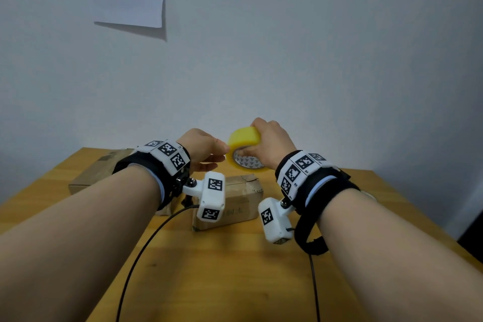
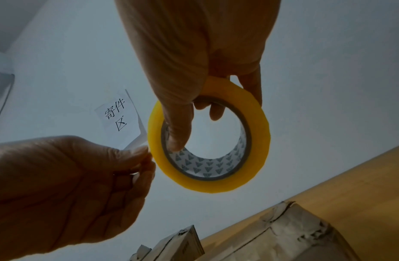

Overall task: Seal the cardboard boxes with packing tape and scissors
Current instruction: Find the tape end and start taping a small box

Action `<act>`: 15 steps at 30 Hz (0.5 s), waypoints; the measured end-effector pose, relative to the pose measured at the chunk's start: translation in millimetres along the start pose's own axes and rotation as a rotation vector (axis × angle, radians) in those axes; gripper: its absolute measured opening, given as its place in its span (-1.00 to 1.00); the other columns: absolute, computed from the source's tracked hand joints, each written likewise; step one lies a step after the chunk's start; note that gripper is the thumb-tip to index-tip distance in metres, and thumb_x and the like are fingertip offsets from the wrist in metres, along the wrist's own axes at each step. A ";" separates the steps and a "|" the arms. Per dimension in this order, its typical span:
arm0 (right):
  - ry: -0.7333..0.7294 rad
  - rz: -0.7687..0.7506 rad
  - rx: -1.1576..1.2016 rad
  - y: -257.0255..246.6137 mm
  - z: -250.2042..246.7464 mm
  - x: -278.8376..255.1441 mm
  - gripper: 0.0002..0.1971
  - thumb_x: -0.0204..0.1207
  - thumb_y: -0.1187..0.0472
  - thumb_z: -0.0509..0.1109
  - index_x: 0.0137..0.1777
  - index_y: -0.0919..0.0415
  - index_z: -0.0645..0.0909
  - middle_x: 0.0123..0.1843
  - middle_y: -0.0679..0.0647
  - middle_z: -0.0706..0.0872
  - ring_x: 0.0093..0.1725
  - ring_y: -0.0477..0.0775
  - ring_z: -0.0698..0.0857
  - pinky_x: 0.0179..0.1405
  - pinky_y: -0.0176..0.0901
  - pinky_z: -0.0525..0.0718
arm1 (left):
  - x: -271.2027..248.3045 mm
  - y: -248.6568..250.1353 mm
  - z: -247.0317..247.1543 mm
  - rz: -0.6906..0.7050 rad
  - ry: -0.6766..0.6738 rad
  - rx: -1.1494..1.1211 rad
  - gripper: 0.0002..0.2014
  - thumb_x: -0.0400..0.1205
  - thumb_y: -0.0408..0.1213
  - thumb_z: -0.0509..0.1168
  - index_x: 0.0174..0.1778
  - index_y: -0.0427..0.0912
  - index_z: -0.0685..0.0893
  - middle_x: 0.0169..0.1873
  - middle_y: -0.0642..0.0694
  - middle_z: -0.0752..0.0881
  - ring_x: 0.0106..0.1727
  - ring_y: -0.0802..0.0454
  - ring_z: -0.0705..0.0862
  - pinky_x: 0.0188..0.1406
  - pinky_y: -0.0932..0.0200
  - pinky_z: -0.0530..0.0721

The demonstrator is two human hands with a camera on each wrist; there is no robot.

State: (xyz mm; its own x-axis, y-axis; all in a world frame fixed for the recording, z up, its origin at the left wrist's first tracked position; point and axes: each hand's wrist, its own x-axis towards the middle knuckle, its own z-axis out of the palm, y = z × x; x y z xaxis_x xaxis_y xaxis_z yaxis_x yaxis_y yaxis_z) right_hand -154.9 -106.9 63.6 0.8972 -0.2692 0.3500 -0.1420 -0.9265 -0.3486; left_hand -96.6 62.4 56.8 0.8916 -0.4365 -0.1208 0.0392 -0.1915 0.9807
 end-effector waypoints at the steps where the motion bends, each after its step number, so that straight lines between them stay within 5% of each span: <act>1: 0.001 -0.003 -0.007 -0.2 0.2 -0.2 -0.47 0.40 -0.03 0.62 0.26 0.10 0.49 0.12 0.13 0.47 0.07 0.20 0.60 -0.07 -0.11 0.48 | -1.1 0.2 0.9 0.016 0.008 0.008 -0.88 0.54 -0.42 0.44 -0.04 -0.35 0.71 -0.20 -0.20 0.74 -0.14 -0.07 0.74 -0.07 0.02 0.73; 15: 0.064 -0.123 -0.154 -4.8 -5.3 -5.8 -0.60 0.52 0.02 0.48 0.25 0.11 0.43 0.07 0.16 0.49 -0.07 0.28 0.60 -0.05 0.08 0.63 | -8.6 23.9 4.1 0.068 0.120 0.235 -0.91 0.61 -0.48 0.28 -0.06 -0.40 0.67 -0.23 -0.28 0.74 -0.17 -0.10 0.73 0.00 0.02 0.73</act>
State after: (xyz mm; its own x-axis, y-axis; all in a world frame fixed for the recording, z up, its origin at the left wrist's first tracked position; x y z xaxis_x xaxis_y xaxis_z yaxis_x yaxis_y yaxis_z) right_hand -161.7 -102.3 67.9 0.8841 -0.1631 0.4380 -0.0998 -0.9814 -0.1640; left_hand -105.2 58.0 80.6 0.9362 -0.3506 -0.0227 -0.1162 -0.3700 0.9218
